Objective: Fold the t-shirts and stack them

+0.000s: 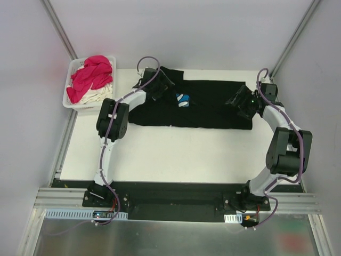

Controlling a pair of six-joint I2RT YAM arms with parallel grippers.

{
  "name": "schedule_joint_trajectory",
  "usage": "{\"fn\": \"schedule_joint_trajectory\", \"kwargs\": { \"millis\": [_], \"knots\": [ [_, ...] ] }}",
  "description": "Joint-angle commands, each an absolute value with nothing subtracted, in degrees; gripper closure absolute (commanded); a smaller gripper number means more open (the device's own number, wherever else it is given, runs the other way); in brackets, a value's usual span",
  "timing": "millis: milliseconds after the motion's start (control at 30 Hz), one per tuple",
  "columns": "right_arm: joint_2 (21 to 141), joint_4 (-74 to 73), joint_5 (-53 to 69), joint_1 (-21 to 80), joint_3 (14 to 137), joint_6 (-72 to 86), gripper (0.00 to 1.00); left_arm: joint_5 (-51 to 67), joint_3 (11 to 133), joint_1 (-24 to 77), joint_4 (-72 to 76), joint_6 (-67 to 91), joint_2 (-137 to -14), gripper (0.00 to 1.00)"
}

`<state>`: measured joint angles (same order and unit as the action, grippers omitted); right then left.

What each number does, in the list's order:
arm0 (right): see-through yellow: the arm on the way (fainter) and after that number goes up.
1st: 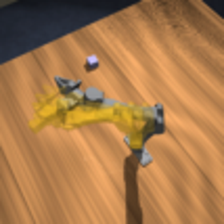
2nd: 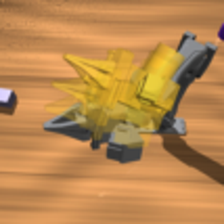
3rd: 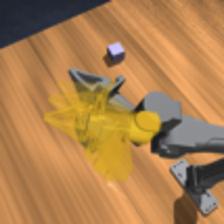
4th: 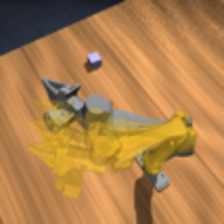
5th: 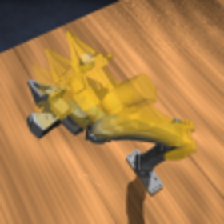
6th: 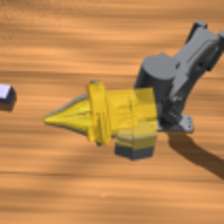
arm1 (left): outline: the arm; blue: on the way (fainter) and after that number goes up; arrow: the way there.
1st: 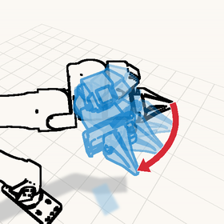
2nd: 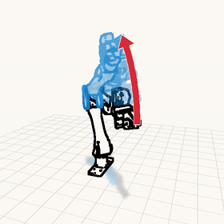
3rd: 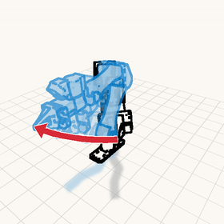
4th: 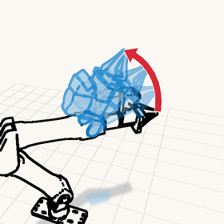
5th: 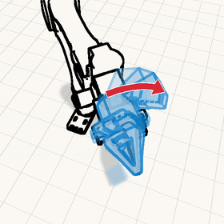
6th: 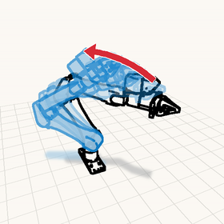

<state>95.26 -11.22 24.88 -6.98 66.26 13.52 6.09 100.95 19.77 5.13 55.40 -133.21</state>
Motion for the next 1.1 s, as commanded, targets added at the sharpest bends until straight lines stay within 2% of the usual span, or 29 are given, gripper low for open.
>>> {"fn": "schedule_joint_trajectory", "kwargs": {
  "millis": [0,133,300,400,467,600,833,1067],
  "knots": [
    [95.54,-10.99,25.84,-6.68,69.26,14.76,0.04,8.17,108.62,19.34,10.98,55.46,-137.28,0.01],
    [96.15,-10.46,25.75,-5.72,69.17,14.77,0.04,8.44,114.60,19.42,11.78,55.20,-139.39,0.01],
    [99.39,-10.20,25.75,-5.45,70.83,14.68,0.04,7.91,114.26,18.81,8.63,52.48,-136.68,0.01],
    [100.81,-10.54,25.75,-5.45,73.56,13.54,0.04,5.20,106.73,17.41,2.21,48.28,-126.16,0.01],
    [102.30,-12.82,24.97,-5.45,77.06,11.26,0.04,1.94,96.63,16.79,1.76,45.28,-115.65,0.01],
    [104.85,-15.99,23.64,-5.36,81.03,9.76,0.04,1.05,84.40,16.61,1.14,40.34,-103.99,0.01],
    [103.80,-16.36,20.92,-4.92,76.48,12.74,0.04,2.81,73.23,16.61,-2.02,43.50,-99.76,0.01],
    [103.45,-17.23,18.81,-4.75,72.34,9.76,0.04,4.56,71.80,15.82,-2.72,41.14,-102.99,0.01]
  ]
}}
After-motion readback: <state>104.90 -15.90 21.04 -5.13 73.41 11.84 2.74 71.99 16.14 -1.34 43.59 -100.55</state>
